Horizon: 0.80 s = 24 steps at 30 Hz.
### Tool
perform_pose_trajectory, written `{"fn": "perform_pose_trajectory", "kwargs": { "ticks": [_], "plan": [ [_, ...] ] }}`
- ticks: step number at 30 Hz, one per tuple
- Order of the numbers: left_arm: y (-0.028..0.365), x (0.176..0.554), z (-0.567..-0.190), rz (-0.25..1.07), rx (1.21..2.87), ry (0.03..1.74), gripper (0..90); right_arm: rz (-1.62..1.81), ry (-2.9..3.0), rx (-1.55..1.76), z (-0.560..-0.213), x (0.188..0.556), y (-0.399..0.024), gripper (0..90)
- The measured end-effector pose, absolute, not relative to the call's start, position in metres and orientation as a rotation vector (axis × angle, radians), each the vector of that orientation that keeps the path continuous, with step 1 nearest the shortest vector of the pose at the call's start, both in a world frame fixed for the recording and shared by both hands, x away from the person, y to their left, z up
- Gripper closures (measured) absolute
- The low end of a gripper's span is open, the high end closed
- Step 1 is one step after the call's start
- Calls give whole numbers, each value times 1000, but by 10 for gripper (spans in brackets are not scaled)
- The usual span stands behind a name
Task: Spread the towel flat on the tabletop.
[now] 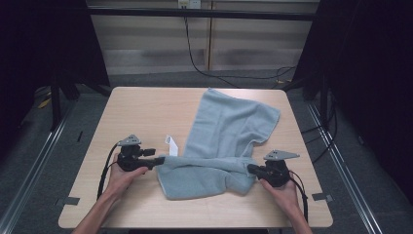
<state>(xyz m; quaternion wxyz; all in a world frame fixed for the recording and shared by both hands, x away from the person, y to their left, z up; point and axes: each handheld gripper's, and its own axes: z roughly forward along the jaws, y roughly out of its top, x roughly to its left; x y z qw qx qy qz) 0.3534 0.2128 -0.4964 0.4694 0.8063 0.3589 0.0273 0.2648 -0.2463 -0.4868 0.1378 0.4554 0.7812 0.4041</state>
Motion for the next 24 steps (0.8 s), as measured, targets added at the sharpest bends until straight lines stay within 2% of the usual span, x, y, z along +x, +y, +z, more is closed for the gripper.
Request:
{"fn": "perform_pose_trajectory", "kwargs": {
  "ticks": [2,3,4,5,6,7,8,15,19,21,22,24],
  "plan": [
    [208,353,-501,50,2003,867,374,1175,2259,1316,-487,265,-246,876],
    [205,353,-502,38,2014,854,425,1186,2256,1322,-487,265,-246,876],
    [203,352,-503,36,2024,848,514,1192,2259,1324,-487,265,-247,877],
    [202,352,-505,28,2029,843,731,1216,2257,1323,-486,265,-246,876],
    [200,352,-505,18,2041,831,731,1216,2257,1323,-486,265,-246,876],
    [200,351,-505,18,2039,829,787,1236,2253,1327,-485,264,-246,876],
    [200,350,-503,21,2027,829,808,1257,2251,1323,-483,264,-247,876],
    [212,348,-468,24,1806,822,833,1428,2122,1292,-450,259,-253,877],
    [210,349,-443,54,1766,778,832,1443,2073,1264,-431,265,-253,877],
    [210,351,-428,76,1769,758,832,1460,2038,1247,-415,269,-258,877],
    [209,353,-421,82,1775,750,832,1487,1993,1232,-396,271,-263,877],
    [208,355,-407,107,1771,734,832,1495,1975,1213,-386,271,-265,877]
  ]
}}
